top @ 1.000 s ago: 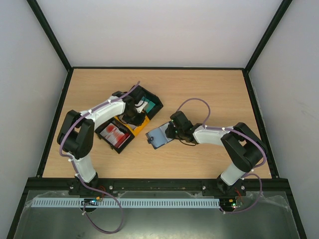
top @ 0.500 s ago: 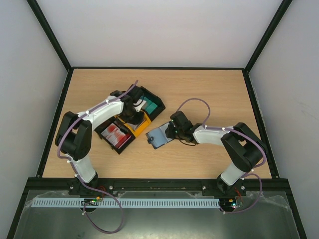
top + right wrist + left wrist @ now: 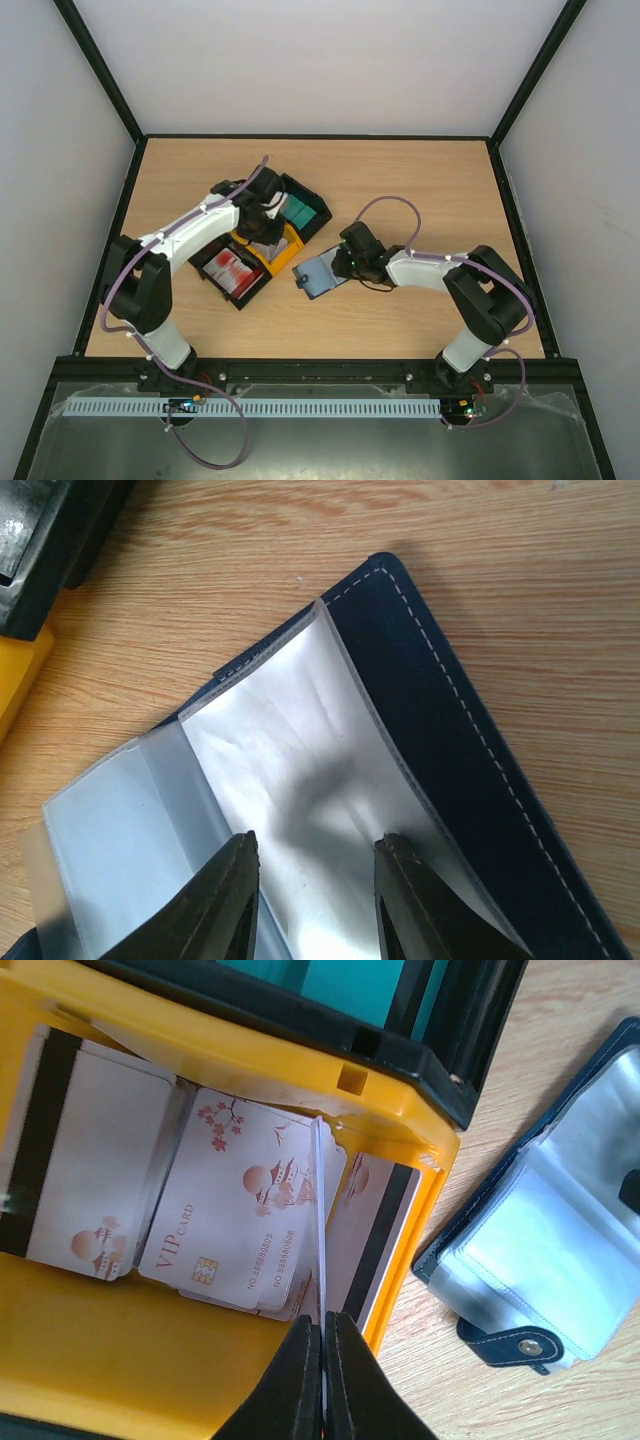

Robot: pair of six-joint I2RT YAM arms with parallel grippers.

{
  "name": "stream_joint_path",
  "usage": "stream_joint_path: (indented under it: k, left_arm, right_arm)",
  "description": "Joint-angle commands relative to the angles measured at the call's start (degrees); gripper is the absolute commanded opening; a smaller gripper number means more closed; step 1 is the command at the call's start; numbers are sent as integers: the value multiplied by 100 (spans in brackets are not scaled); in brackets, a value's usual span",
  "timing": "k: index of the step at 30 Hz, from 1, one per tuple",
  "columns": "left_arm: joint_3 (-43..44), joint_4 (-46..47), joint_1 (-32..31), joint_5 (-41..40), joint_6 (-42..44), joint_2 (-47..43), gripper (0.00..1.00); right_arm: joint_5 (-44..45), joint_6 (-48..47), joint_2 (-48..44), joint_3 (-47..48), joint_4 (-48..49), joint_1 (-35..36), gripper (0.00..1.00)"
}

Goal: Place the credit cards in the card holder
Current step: Pick up the credit card from the storage box.

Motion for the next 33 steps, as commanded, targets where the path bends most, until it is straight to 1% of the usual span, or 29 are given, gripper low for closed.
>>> stream_joint_path:
  k: [1, 5, 8, 11, 15, 19, 22, 25, 30, 33]
  left_arm:
    - [-139, 138, 129, -280, -288, -462, 3]
    - [-336, 426, 312, -364, -519, -727, 3]
    - [-581, 753, 446, -348, -717, -949, 2]
    - [-784, 1173, 503, -306, -971, -1268, 2]
    - [-1137, 1840, 632, -112, -1471, -1887, 2]
    - [-1591, 2494, 928, 486, -2003, -2475, 2]
    - [-1857, 2869, 1168, 1159, -2134, -2798, 2]
    - [-1908, 3016, 1357, 1759, -2222, -2925, 2]
    - [-1996, 3261, 1642, 2767, -2618, -3015, 3]
    - [-2054, 3544, 1788, 3335, -2882, -3099, 2]
  right_arm:
    - [327, 1, -144, 278, -722, 30, 33]
    - [426, -20, -291, 624, -815, 30, 34]
    - [293, -10, -337, 917, -795, 28, 37]
    - [-108, 39, -391, 1083, -527, 30, 40]
    - [-1040, 255, -260, 1398, 90, 28, 45]
    - [-1896, 738, 45, 1725, 903, 27, 54]
    - [-2444, 1211, 273, 1868, 1720, 30, 64]
    - [-2820, 1587, 447, 1984, 2392, 37, 70]
    - [-3237, 2058, 741, 2201, 3082, 43, 70]
    - [-3277, 2136, 822, 2267, 3154, 39, 66]
